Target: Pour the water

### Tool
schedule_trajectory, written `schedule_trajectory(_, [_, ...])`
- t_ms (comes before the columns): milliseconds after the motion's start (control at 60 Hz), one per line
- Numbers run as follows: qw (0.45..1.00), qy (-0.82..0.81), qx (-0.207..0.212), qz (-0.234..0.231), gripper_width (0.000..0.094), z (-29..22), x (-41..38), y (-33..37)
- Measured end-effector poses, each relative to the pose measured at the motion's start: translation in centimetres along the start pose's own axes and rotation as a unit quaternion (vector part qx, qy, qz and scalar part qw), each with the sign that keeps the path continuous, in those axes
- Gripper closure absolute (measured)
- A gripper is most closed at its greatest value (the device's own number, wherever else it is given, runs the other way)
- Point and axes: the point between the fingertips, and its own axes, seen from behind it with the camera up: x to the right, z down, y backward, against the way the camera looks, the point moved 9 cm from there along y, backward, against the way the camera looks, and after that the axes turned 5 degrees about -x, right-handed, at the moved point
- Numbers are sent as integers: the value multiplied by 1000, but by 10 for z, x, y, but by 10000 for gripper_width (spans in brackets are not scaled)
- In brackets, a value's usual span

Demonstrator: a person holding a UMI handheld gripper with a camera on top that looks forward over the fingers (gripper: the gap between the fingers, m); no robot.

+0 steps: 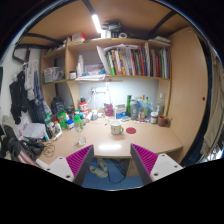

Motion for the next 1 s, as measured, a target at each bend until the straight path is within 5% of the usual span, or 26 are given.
schedule_trajectory(400, [998,27,58,-6,113,-15,-13,-45])
schedule_trajectory(833, [988,36,48,-140,105,19,-155,-303])
schedule_trajectory(1000, [985,75,67,-137,112,25,-206,-386])
